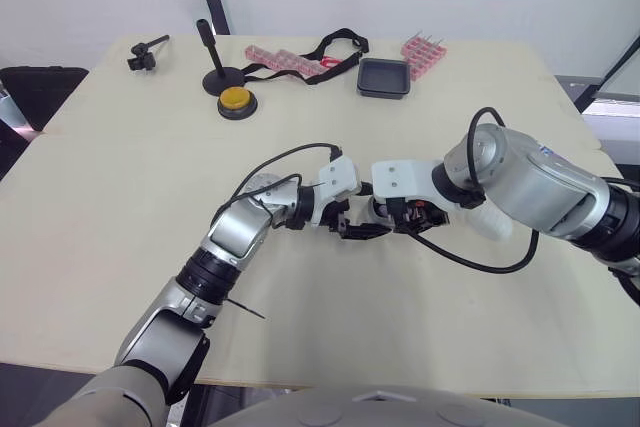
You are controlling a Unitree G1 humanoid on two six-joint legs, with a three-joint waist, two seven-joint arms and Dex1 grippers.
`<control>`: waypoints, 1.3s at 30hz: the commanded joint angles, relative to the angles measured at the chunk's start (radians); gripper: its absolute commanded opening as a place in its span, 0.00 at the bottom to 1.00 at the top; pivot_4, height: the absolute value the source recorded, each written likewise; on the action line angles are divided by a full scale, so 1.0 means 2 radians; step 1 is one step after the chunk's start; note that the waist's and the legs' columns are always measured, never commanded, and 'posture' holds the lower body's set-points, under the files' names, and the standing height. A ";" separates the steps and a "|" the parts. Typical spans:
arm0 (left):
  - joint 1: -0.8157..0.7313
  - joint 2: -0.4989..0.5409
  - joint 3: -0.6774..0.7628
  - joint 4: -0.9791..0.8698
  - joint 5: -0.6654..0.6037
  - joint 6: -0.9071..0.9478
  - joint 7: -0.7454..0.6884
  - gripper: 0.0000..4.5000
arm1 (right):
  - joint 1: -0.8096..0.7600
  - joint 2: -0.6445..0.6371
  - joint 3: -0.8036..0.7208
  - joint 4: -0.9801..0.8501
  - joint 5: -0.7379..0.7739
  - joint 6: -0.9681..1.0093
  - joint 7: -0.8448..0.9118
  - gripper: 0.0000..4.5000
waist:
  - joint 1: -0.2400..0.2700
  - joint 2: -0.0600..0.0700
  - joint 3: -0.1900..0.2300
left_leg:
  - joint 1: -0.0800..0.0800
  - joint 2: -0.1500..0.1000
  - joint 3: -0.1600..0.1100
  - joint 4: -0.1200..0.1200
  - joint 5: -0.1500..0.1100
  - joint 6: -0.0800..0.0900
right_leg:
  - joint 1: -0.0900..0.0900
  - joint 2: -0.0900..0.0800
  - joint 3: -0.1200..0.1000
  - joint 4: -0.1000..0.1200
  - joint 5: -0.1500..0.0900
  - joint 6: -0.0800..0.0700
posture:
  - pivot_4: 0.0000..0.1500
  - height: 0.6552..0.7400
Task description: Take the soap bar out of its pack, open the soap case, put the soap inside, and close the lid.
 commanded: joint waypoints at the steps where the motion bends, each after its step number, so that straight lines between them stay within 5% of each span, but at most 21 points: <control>1: 0.000 0.000 0.001 -0.012 0.002 -0.010 0.002 0.84 | 0.002 -0.001 -0.015 -0.009 -0.009 -0.004 0.002 0.47 | 0.000 0.000 0.000 | 0.000 0.000 0.000 0.000 0.000 0.000 | 0.000 0.000 0.000 0.000 0.000 0.000 | 1.00 0.87; 14: -0.001 0.001 -0.006 -0.006 0.012 -0.022 0.002 0.84 | 0.007 0.006 -0.018 -0.010 -0.014 -0.003 0.006 0.47 | -0.001 0.000 0.000 | 0.000 0.000 0.000 0.000 0.000 0.000 | 0.000 0.000 0.000 0.000 0.000 0.000 | 1.00 0.87; 20: -0.003 0.000 -0.007 -0.004 0.011 -0.022 -0.003 0.46 | 0.007 0.010 -0.020 -0.008 -0.014 -0.002 0.008 0.47 | 0.000 0.000 0.000 | 0.000 0.000 0.000 0.000 0.000 0.000 | 0.000 0.000 0.000 0.000 0.000 0.000 | 1.00 0.87; 32: -0.003 0.006 -0.004 0.007 0.008 -0.037 -0.015 0.44 | 0.015 0.021 -0.032 -0.003 -0.008 0.010 0.008 0.47 | -0.001 0.000 0.000 | 0.000 0.000 0.000 0.000 0.000 0.000 | 0.000 0.000 0.000 0.000 0.000 0.000 | 1.00 0.87; 34: -0.001 0.007 -0.002 0.011 0.005 -0.043 -0.020 0.44 | 0.023 0.024 -0.042 -0.002 -0.001 0.012 0.008 0.68 | -0.001 0.000 0.000 | 0.000 0.000 0.000 0.000 0.000 0.000 | 0.000 0.000 0.000 0.001 0.000 0.000 | 1.00 0.87; 39: 0.004 0.007 0.005 0.016 -0.005 -0.053 -0.033 0.44 | 0.045 0.032 -0.069 -0.004 0.013 0.015 0.005 0.99 | 0.001 0.000 0.000 | 0.000 0.000 0.000 0.000 0.000 0.000 | 0.000 0.000 0.000 0.001 0.000 0.000 | 1.00 0.87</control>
